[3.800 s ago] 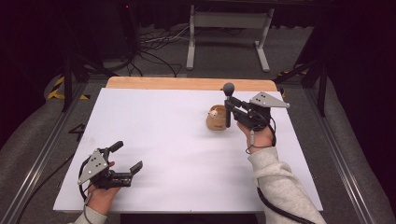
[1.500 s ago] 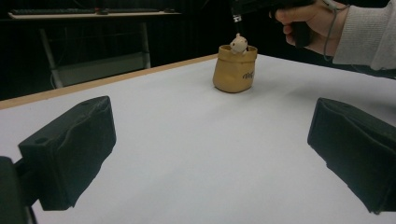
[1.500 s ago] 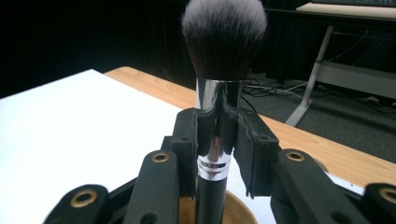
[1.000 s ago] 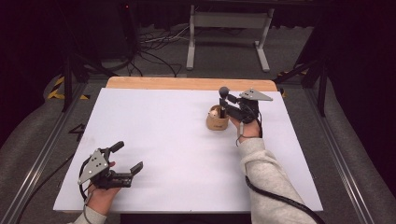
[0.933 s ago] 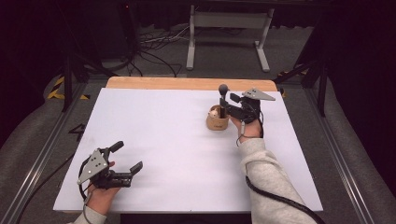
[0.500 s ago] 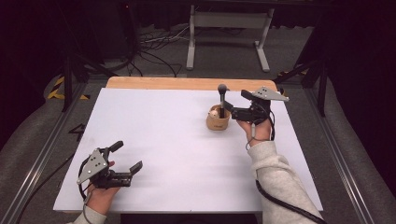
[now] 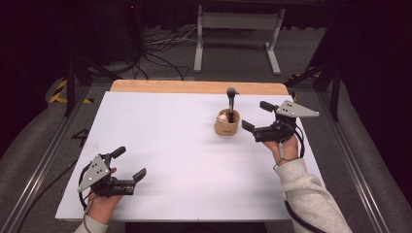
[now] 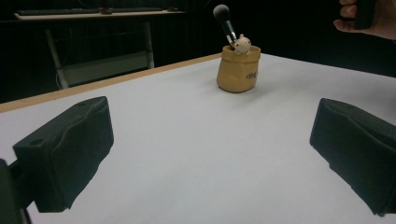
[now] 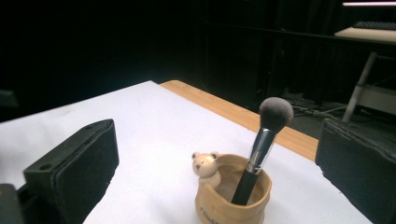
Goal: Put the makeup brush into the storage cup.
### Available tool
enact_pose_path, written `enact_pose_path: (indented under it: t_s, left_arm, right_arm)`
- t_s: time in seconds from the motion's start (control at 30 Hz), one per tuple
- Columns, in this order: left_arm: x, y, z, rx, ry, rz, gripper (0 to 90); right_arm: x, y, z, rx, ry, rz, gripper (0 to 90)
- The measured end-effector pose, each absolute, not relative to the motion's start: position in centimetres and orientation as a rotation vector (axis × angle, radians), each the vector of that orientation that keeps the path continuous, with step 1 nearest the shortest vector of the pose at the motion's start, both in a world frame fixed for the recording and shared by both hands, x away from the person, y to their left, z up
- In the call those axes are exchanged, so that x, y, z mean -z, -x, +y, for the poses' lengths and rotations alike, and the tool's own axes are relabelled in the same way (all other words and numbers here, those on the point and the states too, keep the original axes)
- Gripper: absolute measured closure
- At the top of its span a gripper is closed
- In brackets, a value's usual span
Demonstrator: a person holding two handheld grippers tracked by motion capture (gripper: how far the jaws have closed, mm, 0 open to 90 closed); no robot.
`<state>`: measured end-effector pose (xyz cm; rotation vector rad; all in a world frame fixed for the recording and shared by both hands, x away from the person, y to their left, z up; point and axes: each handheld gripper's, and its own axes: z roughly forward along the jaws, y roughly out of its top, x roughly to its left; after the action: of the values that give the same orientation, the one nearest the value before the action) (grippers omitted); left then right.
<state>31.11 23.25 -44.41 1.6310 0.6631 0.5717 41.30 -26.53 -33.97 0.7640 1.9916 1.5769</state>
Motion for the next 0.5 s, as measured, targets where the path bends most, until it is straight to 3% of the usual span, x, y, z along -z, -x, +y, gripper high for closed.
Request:
enact_pose_path:
  t_s: [0.5]
  left_arm:
    - [44.4,-31.3,23.3,-0.557,-1.632,0.659,0.2]
  right_arm:
    - [35.3,-37.3,-27.9,-1.553,-0.624,2.029,0.0]
